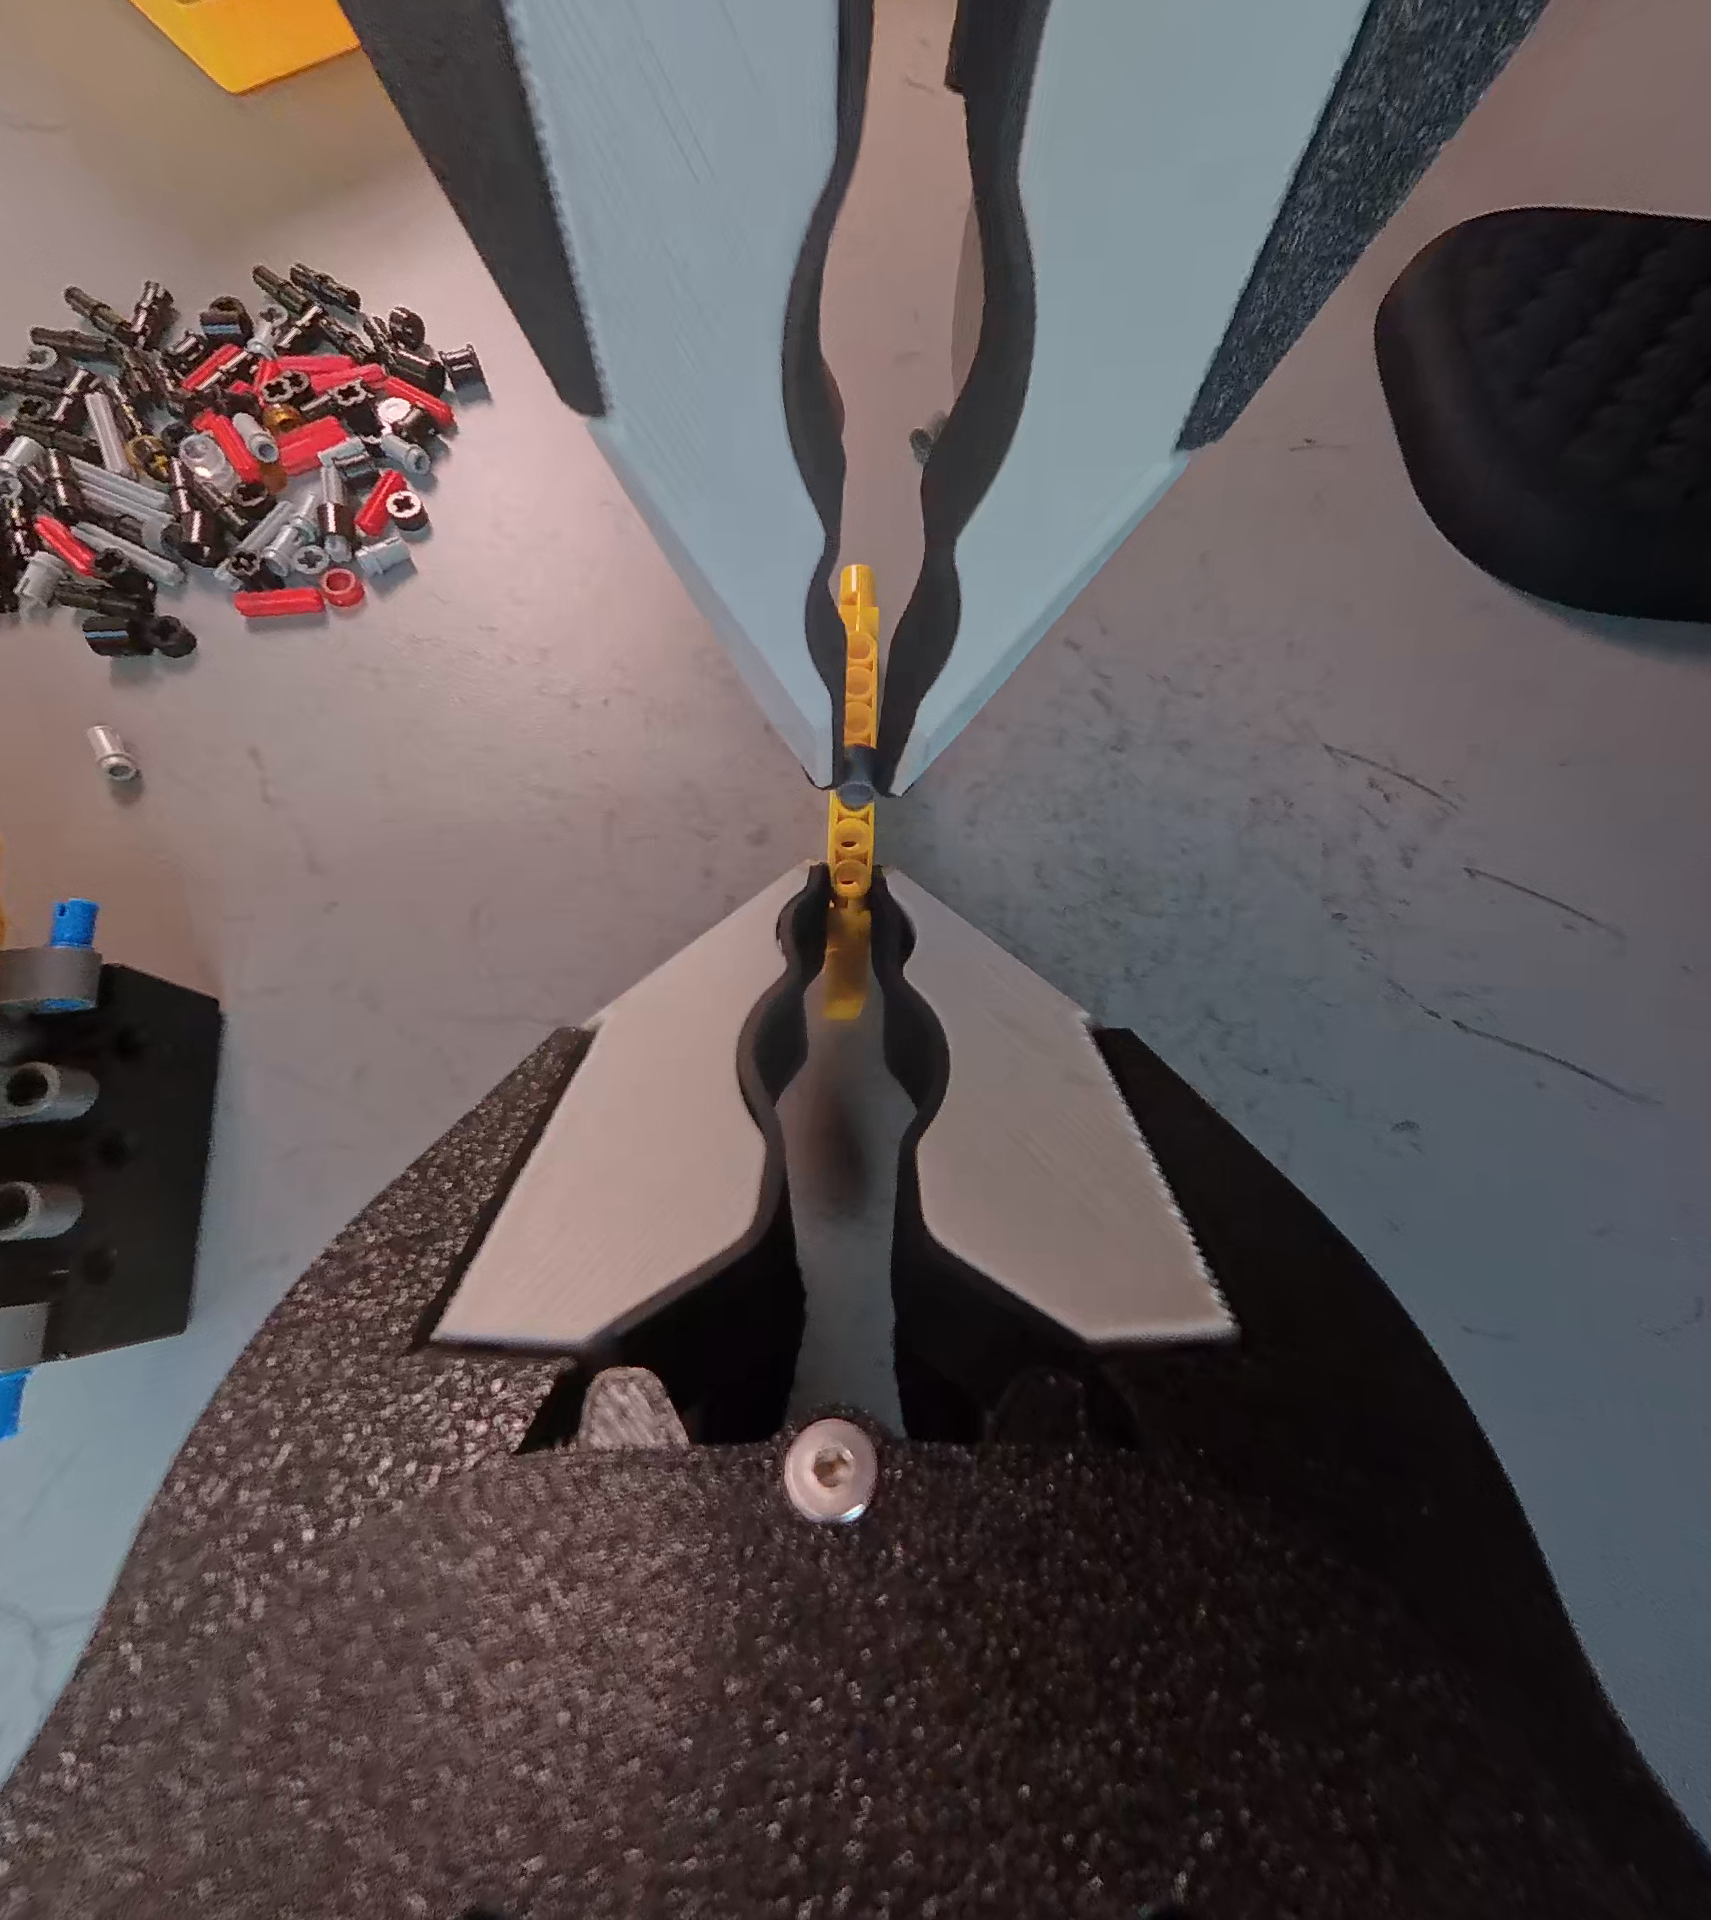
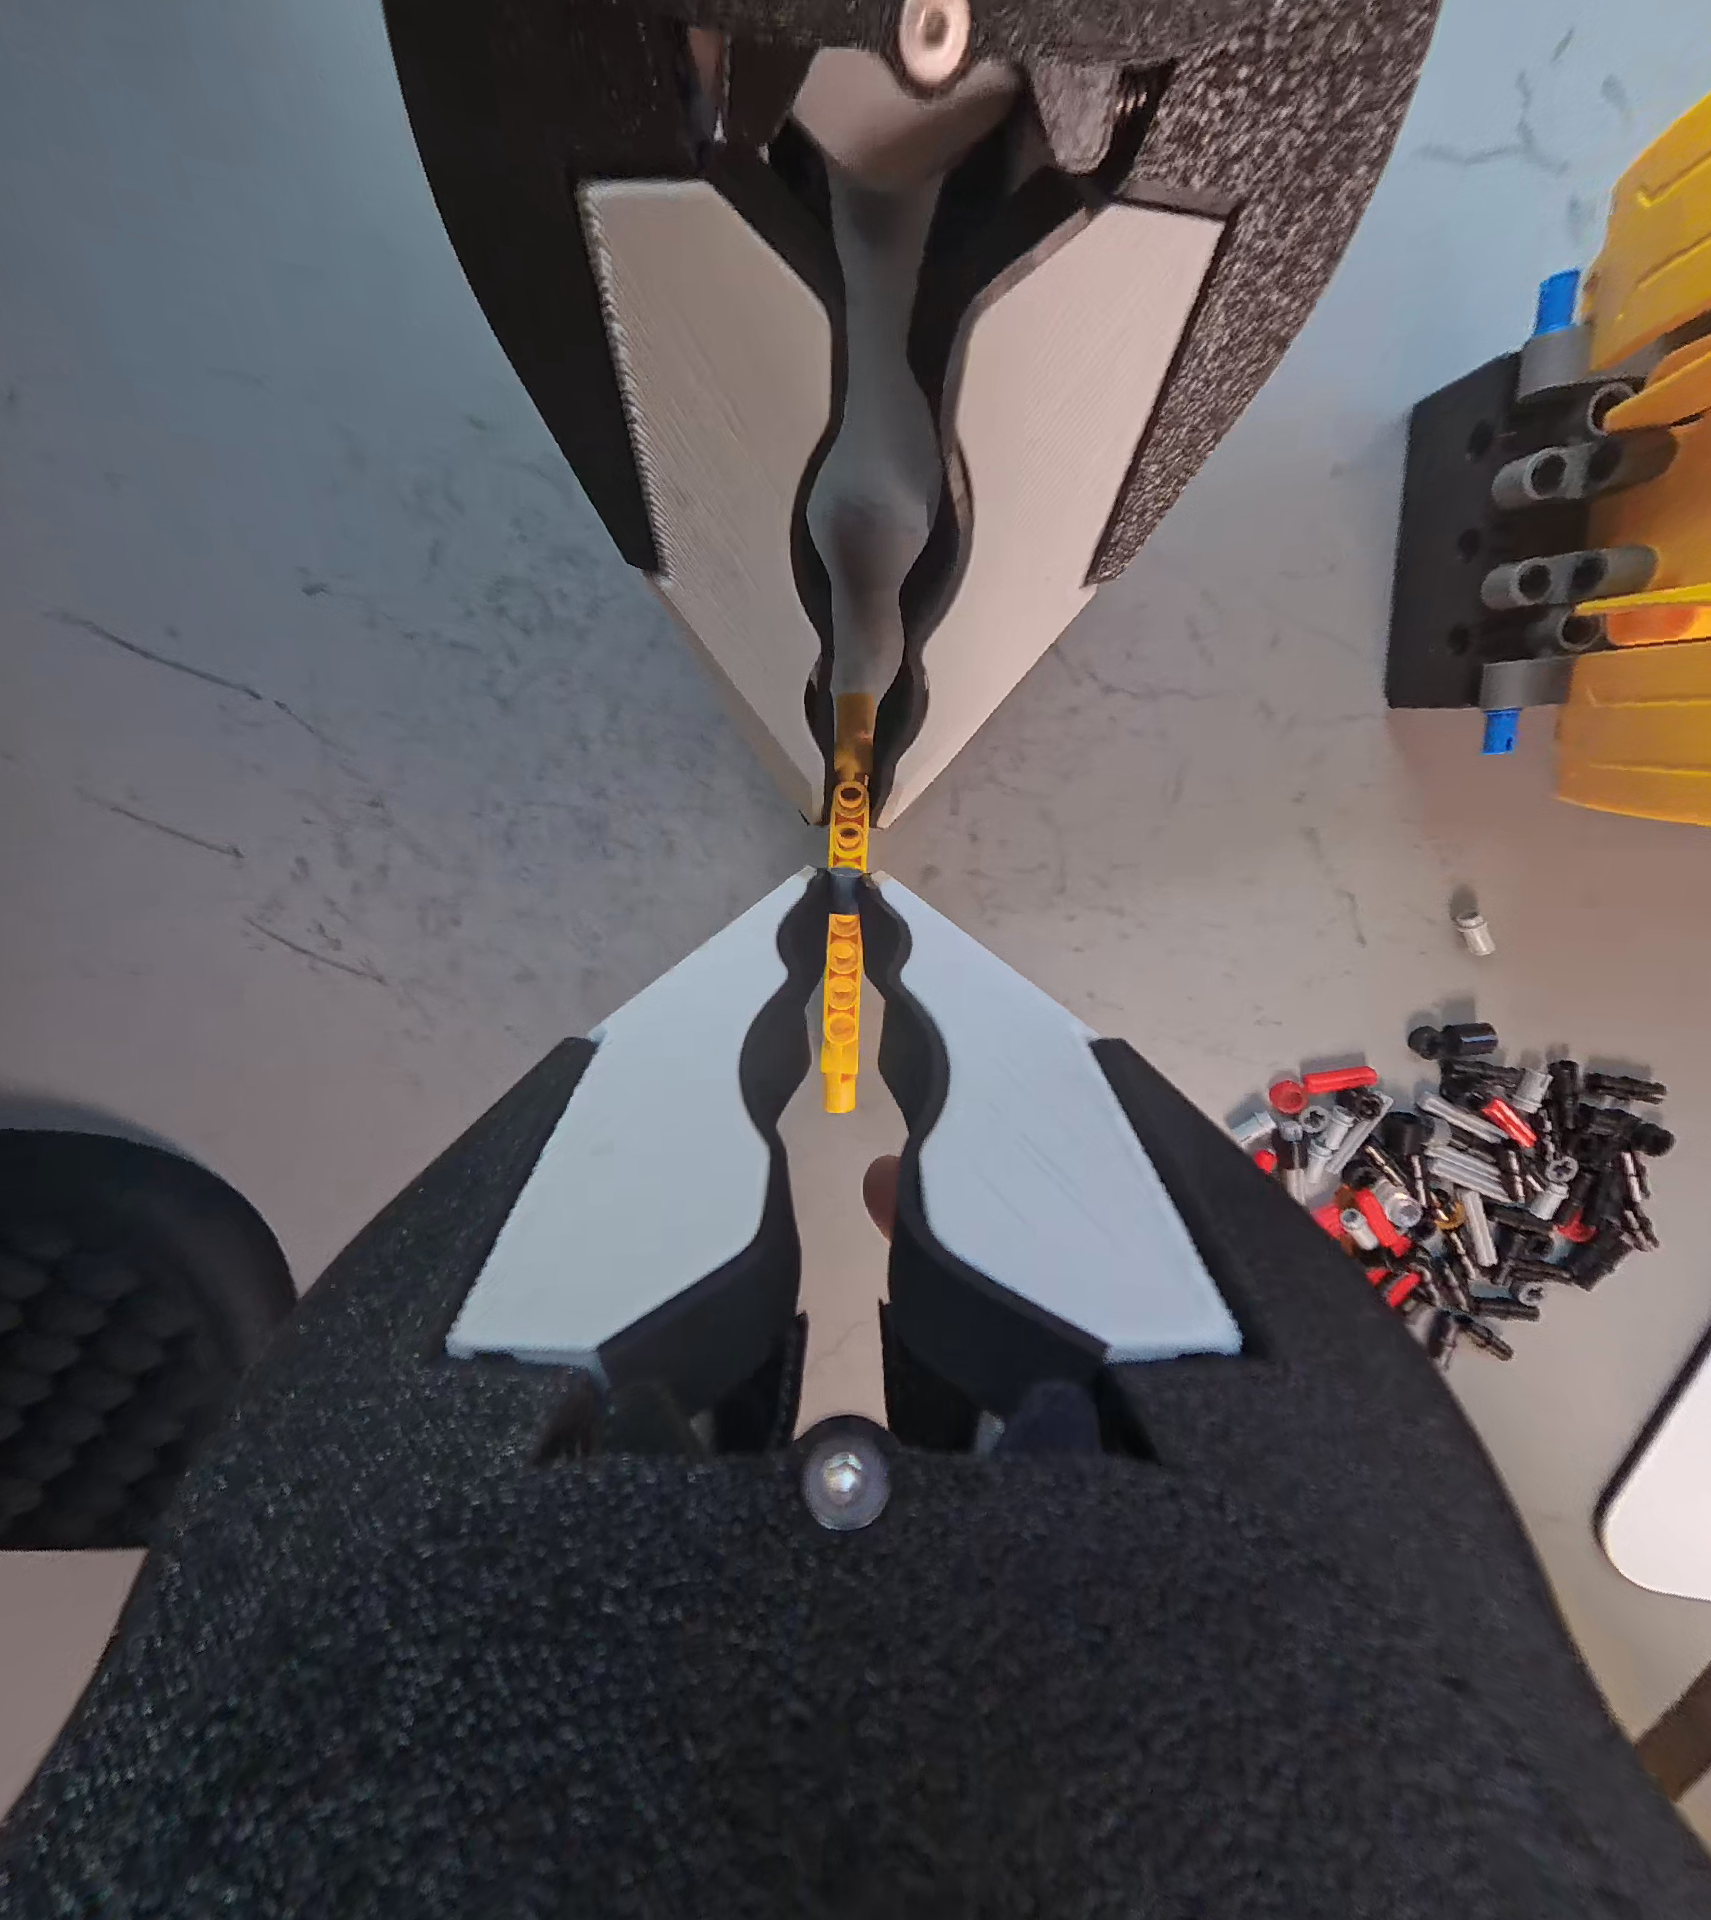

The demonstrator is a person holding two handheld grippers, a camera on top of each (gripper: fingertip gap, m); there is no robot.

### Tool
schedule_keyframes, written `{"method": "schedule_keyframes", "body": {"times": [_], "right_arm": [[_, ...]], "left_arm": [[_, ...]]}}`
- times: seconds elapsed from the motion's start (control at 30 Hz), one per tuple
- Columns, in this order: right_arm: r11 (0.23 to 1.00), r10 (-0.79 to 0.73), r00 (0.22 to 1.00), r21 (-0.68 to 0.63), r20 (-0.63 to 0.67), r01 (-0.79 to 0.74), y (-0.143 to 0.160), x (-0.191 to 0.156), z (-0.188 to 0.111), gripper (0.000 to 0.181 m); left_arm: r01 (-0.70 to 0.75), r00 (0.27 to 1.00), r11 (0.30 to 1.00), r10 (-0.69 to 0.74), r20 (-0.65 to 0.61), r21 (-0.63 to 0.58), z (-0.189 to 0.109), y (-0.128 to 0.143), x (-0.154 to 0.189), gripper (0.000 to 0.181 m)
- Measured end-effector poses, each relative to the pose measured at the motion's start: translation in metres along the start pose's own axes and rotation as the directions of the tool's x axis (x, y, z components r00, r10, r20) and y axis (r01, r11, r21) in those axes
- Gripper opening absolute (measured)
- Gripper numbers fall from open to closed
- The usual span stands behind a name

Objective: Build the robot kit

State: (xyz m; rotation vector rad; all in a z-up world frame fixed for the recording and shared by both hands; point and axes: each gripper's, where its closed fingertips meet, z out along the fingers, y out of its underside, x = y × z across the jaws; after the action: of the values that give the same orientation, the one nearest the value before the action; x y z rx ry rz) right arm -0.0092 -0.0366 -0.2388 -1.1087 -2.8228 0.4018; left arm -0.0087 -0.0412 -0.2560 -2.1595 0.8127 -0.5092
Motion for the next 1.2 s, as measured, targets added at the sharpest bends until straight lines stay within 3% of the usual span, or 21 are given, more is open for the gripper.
{"method": "schedule_keyframes", "body": {"times": [0.4,0.73,1.2], "right_arm": [[0.995,-0.098,0.995,0.003,-0.025,0.098,0.0,0.0,0.005,0.006],[0.984,0.069,0.987,0.172,-0.145,-0.044,0.014,-0.006,-0.016,0.018],[0.915,0.24,0.946,0.377,-0.218,-0.146,0.01,0.0,-0.001,0.021]], "left_arm": [[-0.021,1.0,1.0,0.021,-0.014,-0.002,0.0,0.0,0.0,0.007],[-0.035,0.999,0.999,0.035,-0.033,-0.002,-0.004,0.004,0.002,0.007],[-0.092,0.995,0.996,0.091,0.038,0.014,-0.012,0.006,-0.003,0.008]]}}
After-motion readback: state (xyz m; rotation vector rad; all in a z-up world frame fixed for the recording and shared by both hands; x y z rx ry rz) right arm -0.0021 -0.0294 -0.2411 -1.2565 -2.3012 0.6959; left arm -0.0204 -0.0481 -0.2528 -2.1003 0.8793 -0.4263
